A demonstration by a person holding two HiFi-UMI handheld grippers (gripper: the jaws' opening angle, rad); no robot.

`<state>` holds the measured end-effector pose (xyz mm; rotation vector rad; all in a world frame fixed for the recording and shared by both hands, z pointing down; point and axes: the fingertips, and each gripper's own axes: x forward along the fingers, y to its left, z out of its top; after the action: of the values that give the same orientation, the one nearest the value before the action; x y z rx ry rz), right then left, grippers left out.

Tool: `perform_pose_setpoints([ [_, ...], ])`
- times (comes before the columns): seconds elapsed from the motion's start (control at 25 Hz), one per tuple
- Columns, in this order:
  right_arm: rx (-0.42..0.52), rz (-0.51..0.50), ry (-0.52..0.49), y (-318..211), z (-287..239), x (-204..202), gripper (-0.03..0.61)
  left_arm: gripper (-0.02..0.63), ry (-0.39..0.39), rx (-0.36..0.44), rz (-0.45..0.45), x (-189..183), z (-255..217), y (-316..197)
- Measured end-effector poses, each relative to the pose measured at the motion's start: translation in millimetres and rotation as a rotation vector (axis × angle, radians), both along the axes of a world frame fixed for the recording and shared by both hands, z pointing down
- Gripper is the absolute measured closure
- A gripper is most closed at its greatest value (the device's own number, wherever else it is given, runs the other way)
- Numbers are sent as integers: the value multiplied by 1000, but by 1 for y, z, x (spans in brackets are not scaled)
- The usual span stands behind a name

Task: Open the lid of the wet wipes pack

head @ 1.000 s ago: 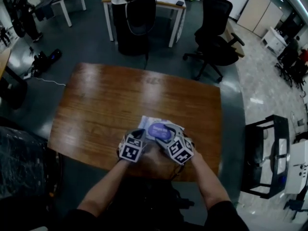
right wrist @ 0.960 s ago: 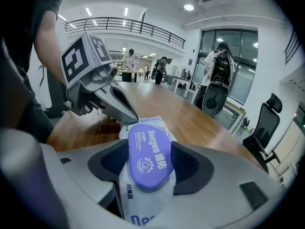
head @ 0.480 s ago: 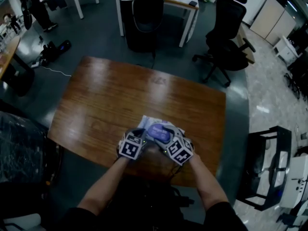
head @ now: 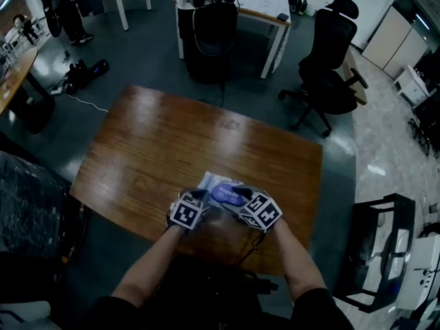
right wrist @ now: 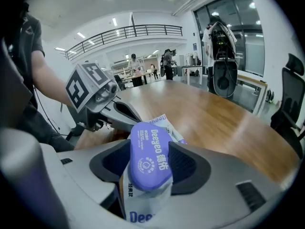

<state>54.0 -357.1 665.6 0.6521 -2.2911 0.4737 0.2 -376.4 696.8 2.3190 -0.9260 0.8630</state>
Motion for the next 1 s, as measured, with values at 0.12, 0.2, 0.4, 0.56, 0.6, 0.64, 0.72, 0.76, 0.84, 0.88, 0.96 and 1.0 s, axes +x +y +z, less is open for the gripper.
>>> perform_pose_setpoints([
  [0.12,-1,-16,-12,1,-6,1,333,618,1,0,-1,1,0,-1],
  [0.2,32,-34,-14,4,-13,-1,371,618,8,-4,-1,1,1,-1],
  [0.4,145,-24,-23,1,-40,2,475,618,35,-18,0,1,-1,-1],
  [0.56,210,39,-26,-15,-56,12,514,618,40,-15,6,-1,-2,-2],
  [0.6,226,51,-24,-20,-57,15,514,619,40,-14,7,-2,-1,-2],
  [0.64,240,62,-22,-24,-58,18,514,618,38,-14,7,-2,-1,-2],
  [0.72,265,86,-18,-31,-61,19,512,618,34,-15,3,-4,0,-1],
  [0.76,279,96,-17,-35,-61,20,512,619,35,-15,1,-5,-1,-1],
  [0.84,305,119,-16,-44,-62,25,511,618,43,-17,-6,-4,-3,-1],
  [0.88,316,132,-14,-49,-62,28,508,618,46,-21,-10,-4,-2,-1],
  [0.96,334,160,-6,-59,-60,34,508,618,39,-44,-24,-8,6,0],
  [1.0,341,172,-2,-64,-59,36,509,619,34,-51,-32,-11,9,1],
])
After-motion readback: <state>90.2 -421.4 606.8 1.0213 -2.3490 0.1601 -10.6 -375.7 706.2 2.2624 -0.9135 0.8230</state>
